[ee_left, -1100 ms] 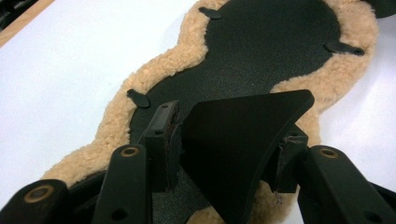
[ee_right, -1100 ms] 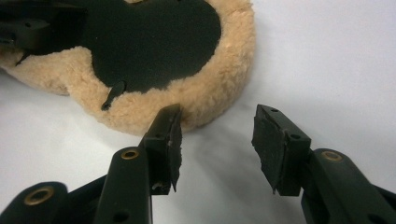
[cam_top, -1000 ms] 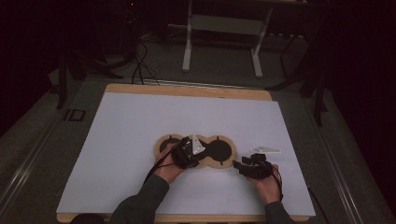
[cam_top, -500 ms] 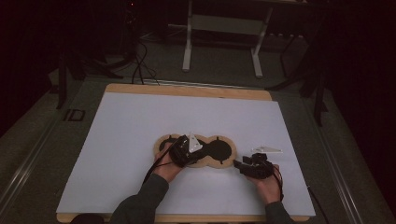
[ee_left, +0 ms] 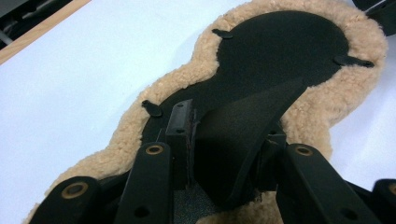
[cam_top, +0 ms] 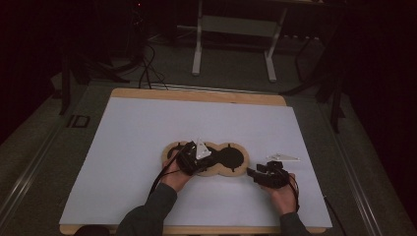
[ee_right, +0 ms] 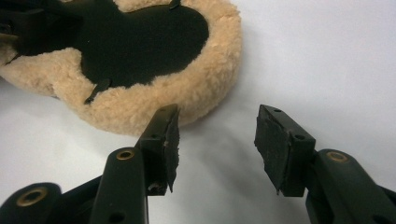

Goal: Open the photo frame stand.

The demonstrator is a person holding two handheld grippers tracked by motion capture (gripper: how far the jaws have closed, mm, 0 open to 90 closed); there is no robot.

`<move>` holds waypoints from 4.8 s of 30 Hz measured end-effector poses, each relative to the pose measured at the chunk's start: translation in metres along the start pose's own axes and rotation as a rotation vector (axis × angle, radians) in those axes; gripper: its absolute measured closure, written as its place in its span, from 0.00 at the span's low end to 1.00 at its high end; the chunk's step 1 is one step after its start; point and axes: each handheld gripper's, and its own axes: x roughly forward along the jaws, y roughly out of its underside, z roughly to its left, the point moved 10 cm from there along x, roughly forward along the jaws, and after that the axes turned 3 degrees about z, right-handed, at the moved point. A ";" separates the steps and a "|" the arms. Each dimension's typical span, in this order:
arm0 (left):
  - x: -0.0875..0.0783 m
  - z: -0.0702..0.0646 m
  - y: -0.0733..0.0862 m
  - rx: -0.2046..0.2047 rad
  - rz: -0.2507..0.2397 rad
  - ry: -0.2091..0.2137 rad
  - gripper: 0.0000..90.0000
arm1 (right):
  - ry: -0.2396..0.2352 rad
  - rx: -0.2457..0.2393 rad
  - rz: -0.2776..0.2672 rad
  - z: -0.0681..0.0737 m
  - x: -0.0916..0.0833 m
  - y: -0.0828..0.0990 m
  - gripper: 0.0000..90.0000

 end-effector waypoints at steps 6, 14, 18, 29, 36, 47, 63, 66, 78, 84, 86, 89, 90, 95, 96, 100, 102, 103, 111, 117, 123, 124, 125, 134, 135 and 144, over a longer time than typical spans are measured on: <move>-0.002 0.002 -0.001 -0.016 -0.021 0.009 0.75 | 0.002 0.012 -0.010 -0.001 -0.002 -0.002 0.54; -0.009 0.005 0.000 -0.046 -0.063 0.036 0.75 | -0.013 0.050 -0.041 -0.004 -0.008 -0.008 0.53; -0.013 0.008 -0.001 -0.068 -0.083 0.053 0.75 | -0.028 0.064 -0.060 -0.004 -0.013 -0.015 0.53; -0.015 0.009 0.001 -0.085 -0.106 0.058 0.75 | -0.072 0.047 -0.083 0.009 -0.022 -0.037 0.49; -0.018 0.010 0.000 -0.110 -0.135 0.059 0.75 | -0.107 0.076 -0.075 0.017 -0.022 -0.049 0.42; -0.027 0.015 0.000 -0.148 -0.206 0.052 0.75 | -0.160 0.130 -0.051 0.029 -0.013 -0.061 0.35; -0.038 0.022 0.001 -0.205 -0.283 0.072 0.75 | -0.278 0.186 -0.030 0.053 -0.008 -0.077 0.36; -0.040 0.022 0.002 -0.205 -0.298 0.068 0.75 | -0.280 0.180 -0.021 0.057 -0.005 -0.080 0.36; -0.049 0.019 0.007 -0.232 -0.303 0.110 0.64 | -0.295 0.183 -0.026 0.064 -0.007 -0.086 0.46; -0.055 0.017 0.011 -0.198 -0.275 0.095 0.58 | -0.332 0.207 -0.048 0.064 -0.011 -0.088 0.54; -0.058 0.016 0.013 -0.198 -0.270 0.100 0.56 | -0.339 0.210 -0.056 0.064 -0.011 -0.090 0.55; -0.063 0.016 0.017 -0.209 -0.264 0.121 0.54 | -0.342 0.209 -0.061 0.064 -0.011 -0.090 0.56; -0.064 0.015 0.019 -0.214 -0.263 0.131 0.54 | -0.344 0.210 -0.062 0.064 -0.012 -0.091 0.57; -0.066 0.010 0.032 -0.248 -0.232 0.186 0.51 | -0.345 0.197 -0.057 0.064 -0.013 -0.090 0.60; -0.068 0.010 0.035 -0.256 -0.232 0.193 0.51 | -0.345 0.193 -0.056 0.064 -0.013 -0.090 0.60; -0.074 0.008 0.040 -0.268 -0.225 0.210 0.50 | -0.342 0.186 -0.055 0.064 -0.014 -0.091 0.60; -0.077 0.007 0.043 -0.265 -0.219 0.214 0.50 | -0.339 0.174 -0.057 0.064 -0.014 -0.091 0.60; -0.078 0.007 0.044 -0.265 -0.206 0.207 0.50 | -0.338 0.171 -0.055 0.064 -0.014 -0.090 0.60; -0.092 0.012 0.052 -0.277 -0.208 0.208 0.50 | -0.325 0.136 -0.046 0.065 -0.016 -0.088 0.60; -0.096 0.034 0.064 -0.321 -0.200 0.152 0.49 | -0.320 0.098 -0.047 0.066 -0.017 -0.089 0.60; -0.099 0.055 0.071 -0.378 -0.203 0.103 0.49 | -0.314 0.075 -0.038 0.067 -0.017 -0.089 0.60; -0.099 0.058 0.073 -0.387 -0.204 0.099 0.48 | -0.313 0.072 -0.037 0.067 -0.017 -0.089 0.60; -0.100 0.061 0.074 -0.395 -0.205 0.097 0.48 | -0.313 0.066 -0.037 0.067 -0.018 -0.089 0.60; -0.105 0.079 0.088 -0.468 -0.195 0.103 0.46 | -0.302 0.011 -0.029 0.068 -0.020 -0.087 0.60; -0.105 0.081 0.089 -0.474 -0.194 0.104 0.46 | -0.298 0.005 -0.028 0.068 -0.020 -0.087 0.60; -0.098 0.087 0.097 -0.487 -0.169 0.080 0.45 | -0.287 -0.043 -0.026 0.068 -0.020 -0.086 0.60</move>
